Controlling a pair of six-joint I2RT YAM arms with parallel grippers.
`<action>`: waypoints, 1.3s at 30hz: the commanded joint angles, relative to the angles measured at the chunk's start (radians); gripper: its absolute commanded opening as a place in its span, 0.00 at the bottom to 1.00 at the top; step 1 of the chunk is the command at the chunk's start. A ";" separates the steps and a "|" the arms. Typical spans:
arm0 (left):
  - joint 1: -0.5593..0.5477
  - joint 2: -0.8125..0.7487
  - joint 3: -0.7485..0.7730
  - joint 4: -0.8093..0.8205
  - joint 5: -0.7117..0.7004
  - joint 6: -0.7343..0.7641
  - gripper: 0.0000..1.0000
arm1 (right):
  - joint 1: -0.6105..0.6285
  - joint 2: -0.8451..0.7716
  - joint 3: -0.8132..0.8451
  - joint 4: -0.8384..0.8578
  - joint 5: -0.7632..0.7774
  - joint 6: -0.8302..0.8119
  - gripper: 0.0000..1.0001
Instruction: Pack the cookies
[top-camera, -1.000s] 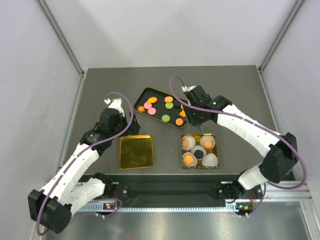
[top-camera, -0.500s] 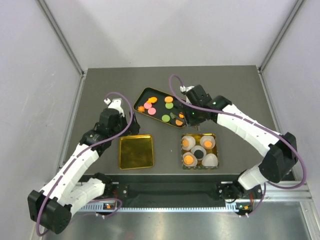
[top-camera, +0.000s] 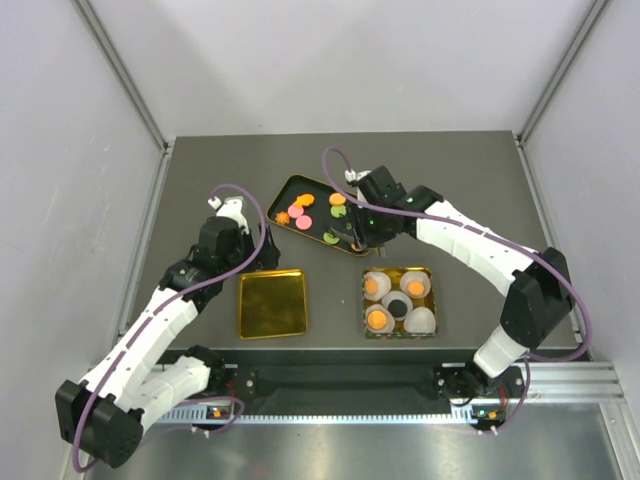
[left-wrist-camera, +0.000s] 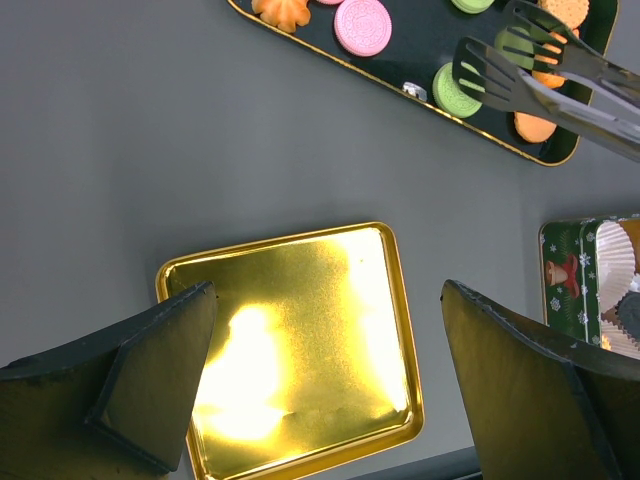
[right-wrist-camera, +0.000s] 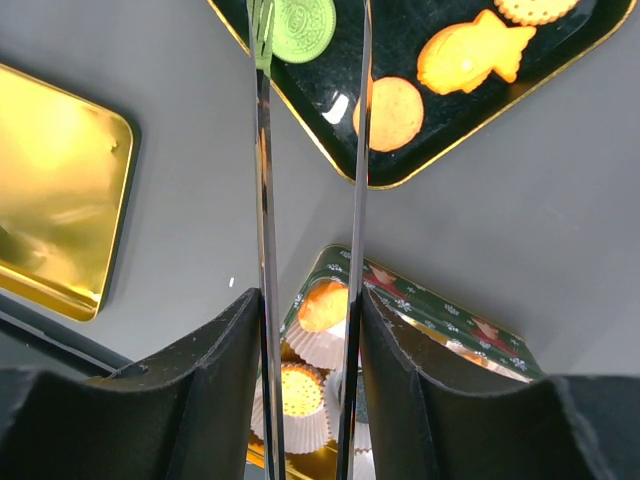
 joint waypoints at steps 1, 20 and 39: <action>0.003 -0.003 0.020 0.035 -0.006 0.007 0.99 | 0.013 0.004 0.048 0.054 -0.022 0.012 0.42; 0.003 -0.001 0.018 0.035 -0.004 0.007 0.99 | 0.021 0.013 0.027 0.043 -0.002 -0.005 0.43; 0.003 0.000 0.018 0.037 -0.006 0.007 0.99 | 0.021 0.037 0.031 0.020 0.004 -0.033 0.41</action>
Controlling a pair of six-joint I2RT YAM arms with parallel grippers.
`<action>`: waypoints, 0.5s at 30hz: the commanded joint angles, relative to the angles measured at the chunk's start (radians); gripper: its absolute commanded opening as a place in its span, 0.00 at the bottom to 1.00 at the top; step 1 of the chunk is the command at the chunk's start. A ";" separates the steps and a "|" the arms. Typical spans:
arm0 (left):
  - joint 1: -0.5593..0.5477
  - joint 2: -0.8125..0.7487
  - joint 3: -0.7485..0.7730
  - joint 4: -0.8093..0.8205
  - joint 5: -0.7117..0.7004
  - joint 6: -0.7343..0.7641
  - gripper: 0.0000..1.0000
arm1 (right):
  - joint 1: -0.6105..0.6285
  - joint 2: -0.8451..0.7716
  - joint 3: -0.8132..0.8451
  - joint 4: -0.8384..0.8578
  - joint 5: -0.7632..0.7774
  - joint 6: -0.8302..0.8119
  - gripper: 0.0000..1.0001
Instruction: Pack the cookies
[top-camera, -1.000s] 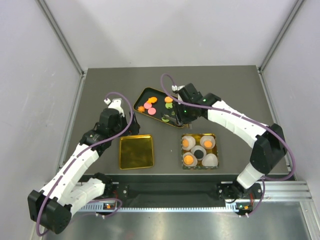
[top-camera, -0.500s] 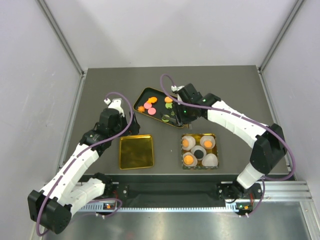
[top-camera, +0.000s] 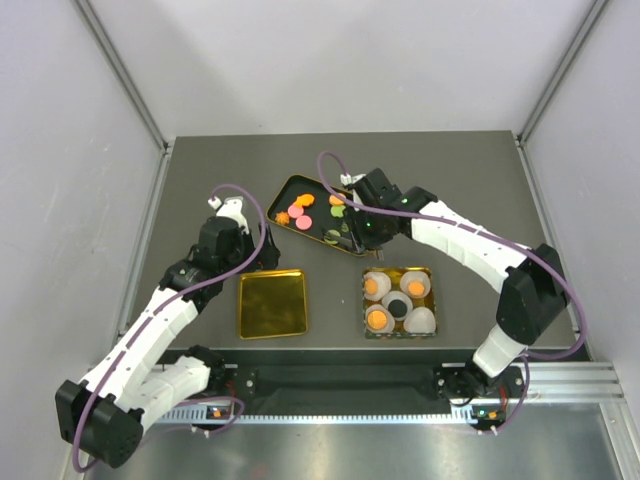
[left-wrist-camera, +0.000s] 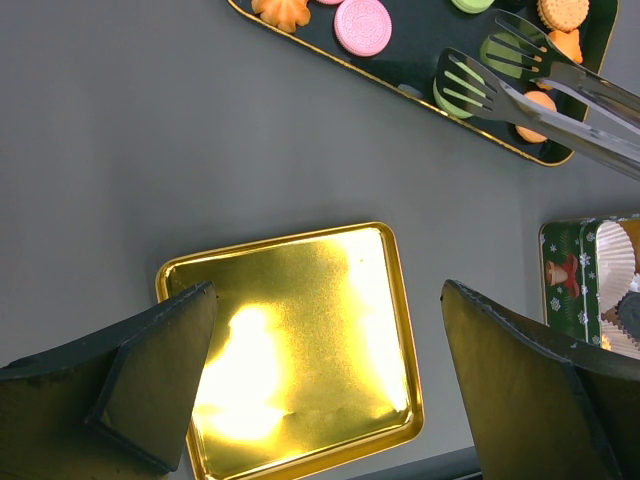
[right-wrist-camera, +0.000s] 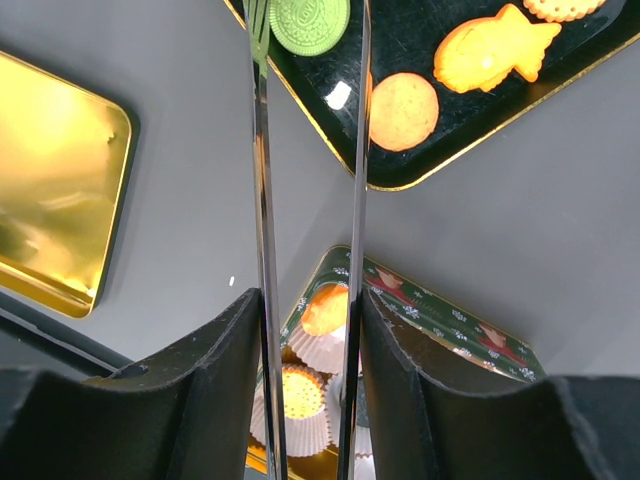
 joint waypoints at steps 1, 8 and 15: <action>0.003 -0.002 0.018 0.035 -0.006 0.007 0.99 | 0.010 0.005 0.031 0.010 0.027 -0.022 0.41; 0.003 -0.003 0.018 0.035 -0.007 0.007 0.99 | -0.019 -0.020 0.024 -0.014 0.081 -0.038 0.40; 0.003 -0.003 0.020 0.035 -0.004 0.007 0.99 | -0.042 -0.043 0.024 -0.014 0.052 -0.036 0.40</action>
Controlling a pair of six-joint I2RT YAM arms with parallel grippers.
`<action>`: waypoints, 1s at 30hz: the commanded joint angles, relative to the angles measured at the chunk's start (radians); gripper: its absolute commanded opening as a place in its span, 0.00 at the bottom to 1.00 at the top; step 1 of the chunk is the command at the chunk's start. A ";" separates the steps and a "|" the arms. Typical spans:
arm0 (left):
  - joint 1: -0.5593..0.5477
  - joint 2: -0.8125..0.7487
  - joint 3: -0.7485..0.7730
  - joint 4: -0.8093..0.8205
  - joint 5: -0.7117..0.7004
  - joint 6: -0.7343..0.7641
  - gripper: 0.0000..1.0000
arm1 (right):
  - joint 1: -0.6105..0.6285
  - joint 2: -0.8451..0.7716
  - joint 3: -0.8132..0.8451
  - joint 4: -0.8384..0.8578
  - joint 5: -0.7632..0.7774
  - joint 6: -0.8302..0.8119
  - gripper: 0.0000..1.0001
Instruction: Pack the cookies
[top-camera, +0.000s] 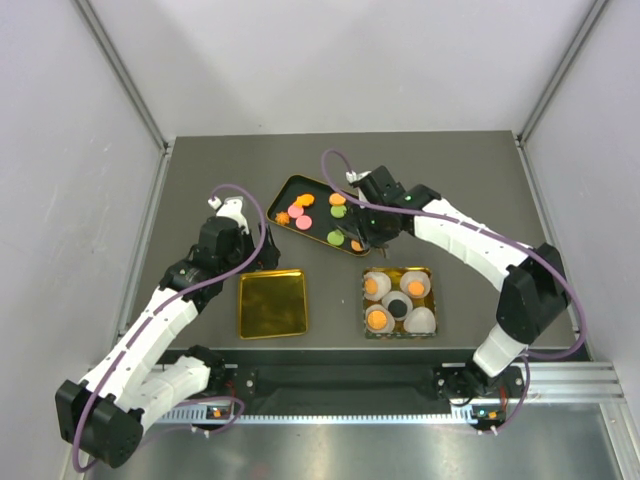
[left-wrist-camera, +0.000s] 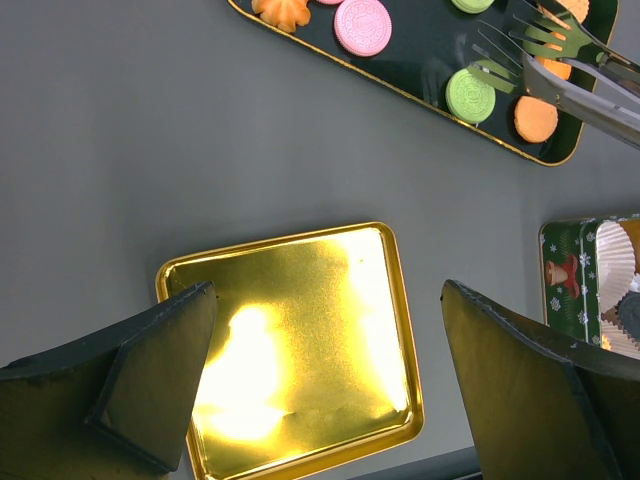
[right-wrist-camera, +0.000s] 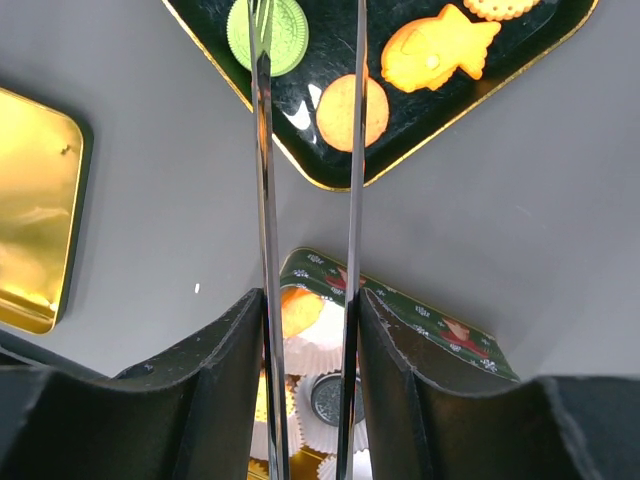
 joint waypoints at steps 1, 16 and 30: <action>0.003 -0.002 0.020 0.035 -0.006 0.007 0.99 | -0.008 -0.048 0.028 0.000 -0.004 -0.008 0.40; 0.003 0.000 0.018 0.037 -0.006 0.007 0.99 | 0.006 -0.080 0.011 0.021 -0.082 0.015 0.41; 0.003 -0.002 0.018 0.037 -0.004 0.007 0.99 | 0.007 -0.076 -0.025 0.026 -0.097 0.015 0.41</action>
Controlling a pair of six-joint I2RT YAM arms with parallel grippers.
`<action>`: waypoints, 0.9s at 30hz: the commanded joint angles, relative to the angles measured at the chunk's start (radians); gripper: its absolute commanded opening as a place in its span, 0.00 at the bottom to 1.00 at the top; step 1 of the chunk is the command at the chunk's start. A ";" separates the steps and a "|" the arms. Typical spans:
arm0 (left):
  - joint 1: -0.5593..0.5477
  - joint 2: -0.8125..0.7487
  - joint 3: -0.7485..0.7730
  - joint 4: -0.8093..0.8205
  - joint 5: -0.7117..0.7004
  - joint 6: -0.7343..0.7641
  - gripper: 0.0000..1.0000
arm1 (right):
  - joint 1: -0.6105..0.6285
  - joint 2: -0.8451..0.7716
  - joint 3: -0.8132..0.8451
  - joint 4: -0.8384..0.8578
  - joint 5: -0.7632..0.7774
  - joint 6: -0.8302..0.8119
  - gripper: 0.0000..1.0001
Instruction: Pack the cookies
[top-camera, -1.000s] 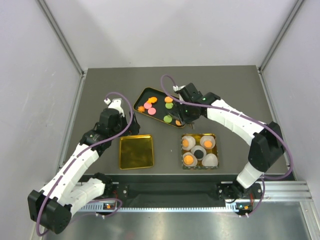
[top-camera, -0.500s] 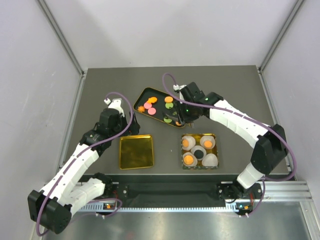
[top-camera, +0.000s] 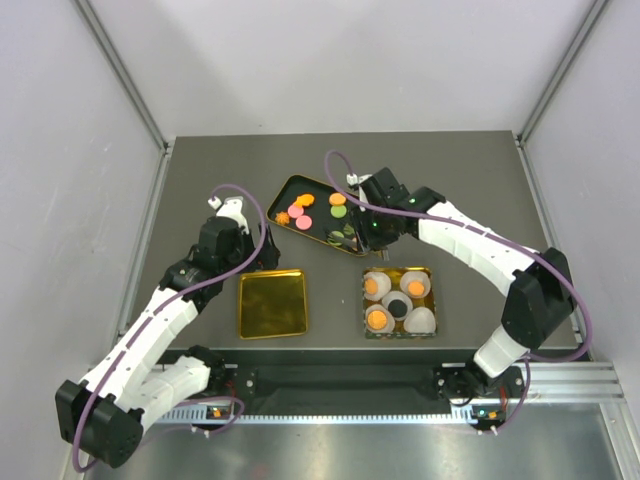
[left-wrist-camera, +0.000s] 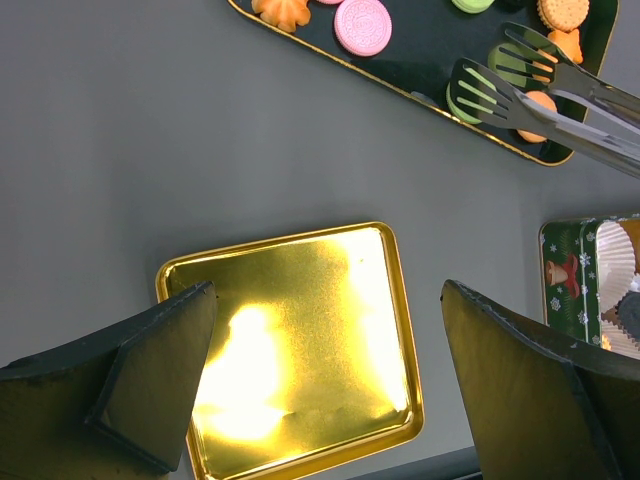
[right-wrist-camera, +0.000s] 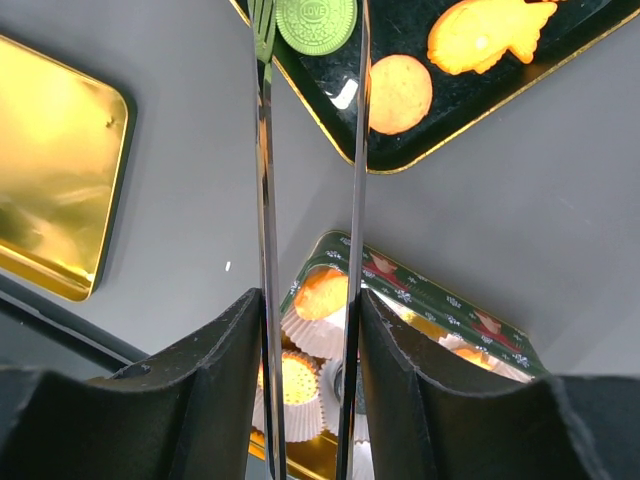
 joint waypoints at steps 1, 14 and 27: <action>0.003 0.000 0.018 0.035 -0.004 0.007 0.99 | 0.008 -0.037 0.002 0.023 -0.017 0.004 0.41; 0.003 -0.003 0.018 0.037 -0.004 0.006 0.99 | 0.003 -0.033 0.002 -0.002 0.018 -0.020 0.42; 0.003 -0.008 0.018 0.035 -0.006 0.006 0.99 | -0.031 -0.030 0.006 -0.022 0.052 -0.039 0.41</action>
